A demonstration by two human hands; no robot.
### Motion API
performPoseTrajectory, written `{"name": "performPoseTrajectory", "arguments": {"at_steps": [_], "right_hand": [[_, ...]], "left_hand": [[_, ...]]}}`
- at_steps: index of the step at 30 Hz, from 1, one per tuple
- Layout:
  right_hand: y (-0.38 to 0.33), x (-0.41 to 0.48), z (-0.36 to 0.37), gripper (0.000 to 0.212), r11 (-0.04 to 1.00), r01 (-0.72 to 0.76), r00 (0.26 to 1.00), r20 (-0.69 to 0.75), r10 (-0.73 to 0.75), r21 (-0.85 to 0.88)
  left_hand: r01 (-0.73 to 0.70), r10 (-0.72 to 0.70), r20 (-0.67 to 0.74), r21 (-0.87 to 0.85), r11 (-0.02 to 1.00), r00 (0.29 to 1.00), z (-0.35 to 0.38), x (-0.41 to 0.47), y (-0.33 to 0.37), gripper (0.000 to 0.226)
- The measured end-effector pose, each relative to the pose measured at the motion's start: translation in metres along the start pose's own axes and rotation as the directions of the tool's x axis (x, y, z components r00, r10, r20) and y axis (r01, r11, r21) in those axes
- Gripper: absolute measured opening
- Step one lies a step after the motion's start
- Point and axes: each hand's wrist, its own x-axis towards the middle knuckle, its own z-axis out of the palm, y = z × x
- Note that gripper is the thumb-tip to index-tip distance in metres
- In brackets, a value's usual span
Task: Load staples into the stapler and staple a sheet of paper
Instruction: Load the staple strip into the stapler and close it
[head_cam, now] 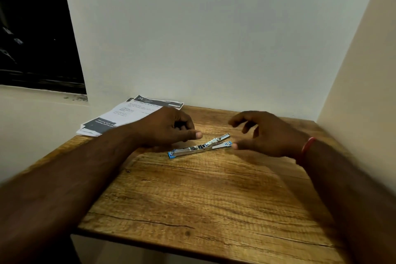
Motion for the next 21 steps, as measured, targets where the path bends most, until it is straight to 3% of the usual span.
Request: {"name": "performPoseTrajectory", "arguments": {"at_steps": [4, 6, 13, 17, 21], "right_hand": [[-0.010, 0.001, 0.025, 0.060, 0.998, 0.061, 0.998, 0.037, -0.060, -0.023], [-0.009, 0.003, 0.029, 0.051, 0.999, 0.049, 0.999, 0.009, -0.049, -0.014], [-0.007, 0.007, 0.035, 0.014, 0.999, 0.027, 0.999, -0.035, -0.028, -0.022], [-0.005, 0.008, 0.036, 0.009, 0.997, 0.016, 0.999, -0.053, -0.012, 0.080], [-0.003, 0.007, 0.035, 0.006, 0.925, 0.029, 0.991, -0.132, 0.023, 0.379]], "left_hand": [[0.041, -0.070, 0.246, 0.124, 0.991, 0.967, -0.006, -0.002, 0.008, 0.056], [0.040, -0.102, 0.285, 0.216, 0.976, 0.953, -0.007, -0.002, 0.009, 0.062], [0.069, -0.162, 0.373, 0.249, 0.966, 0.914, -0.027, -0.004, 0.005, 0.039], [0.045, -0.143, 0.344, 0.279, 0.959, 0.928, -0.028, -0.004, 0.005, 0.024], [0.024, -0.062, 0.251, 0.155, 0.988, 0.966, -0.026, -0.003, 0.011, 0.013]]}}
